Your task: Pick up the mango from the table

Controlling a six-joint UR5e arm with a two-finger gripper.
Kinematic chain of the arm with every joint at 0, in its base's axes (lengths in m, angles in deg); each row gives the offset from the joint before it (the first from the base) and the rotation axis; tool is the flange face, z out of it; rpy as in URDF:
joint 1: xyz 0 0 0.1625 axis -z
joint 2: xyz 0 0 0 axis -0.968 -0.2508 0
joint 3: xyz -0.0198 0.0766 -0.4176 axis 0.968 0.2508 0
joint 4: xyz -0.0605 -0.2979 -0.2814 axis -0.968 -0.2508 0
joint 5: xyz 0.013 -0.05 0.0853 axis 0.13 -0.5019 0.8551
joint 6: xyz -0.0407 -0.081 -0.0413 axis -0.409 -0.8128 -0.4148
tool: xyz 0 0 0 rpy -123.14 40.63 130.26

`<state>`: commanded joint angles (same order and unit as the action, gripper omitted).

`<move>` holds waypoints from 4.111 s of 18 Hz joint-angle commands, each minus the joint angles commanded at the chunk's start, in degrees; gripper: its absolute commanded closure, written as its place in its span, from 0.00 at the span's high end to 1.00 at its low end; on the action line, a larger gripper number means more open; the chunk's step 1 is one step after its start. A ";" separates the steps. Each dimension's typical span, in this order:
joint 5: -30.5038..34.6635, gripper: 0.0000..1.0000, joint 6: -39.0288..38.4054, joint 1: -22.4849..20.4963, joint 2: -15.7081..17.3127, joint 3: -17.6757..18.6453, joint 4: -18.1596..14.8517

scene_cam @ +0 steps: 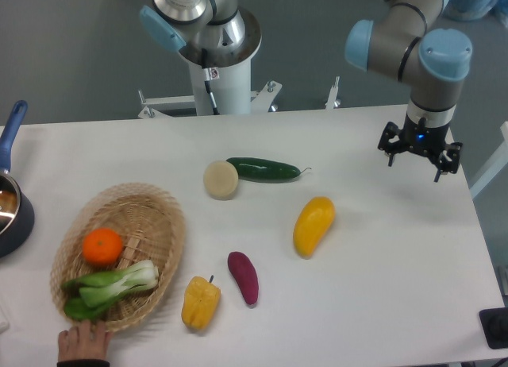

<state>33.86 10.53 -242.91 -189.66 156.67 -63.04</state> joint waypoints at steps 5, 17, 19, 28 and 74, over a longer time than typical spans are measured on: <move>-0.09 1.00 -0.80 0.70 -0.79 -1.84 0.62; 0.44 1.00 -10.99 8.17 -1.32 -3.96 0.62; 0.53 1.00 -13.89 9.92 -1.32 -3.61 0.62; 0.61 1.00 -20.75 16.00 -1.93 -1.15 0.35; 5.98 0.37 -14.52 12.22 -3.34 -2.10 0.27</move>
<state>39.84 -3.98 -230.68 -193.00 154.57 -62.78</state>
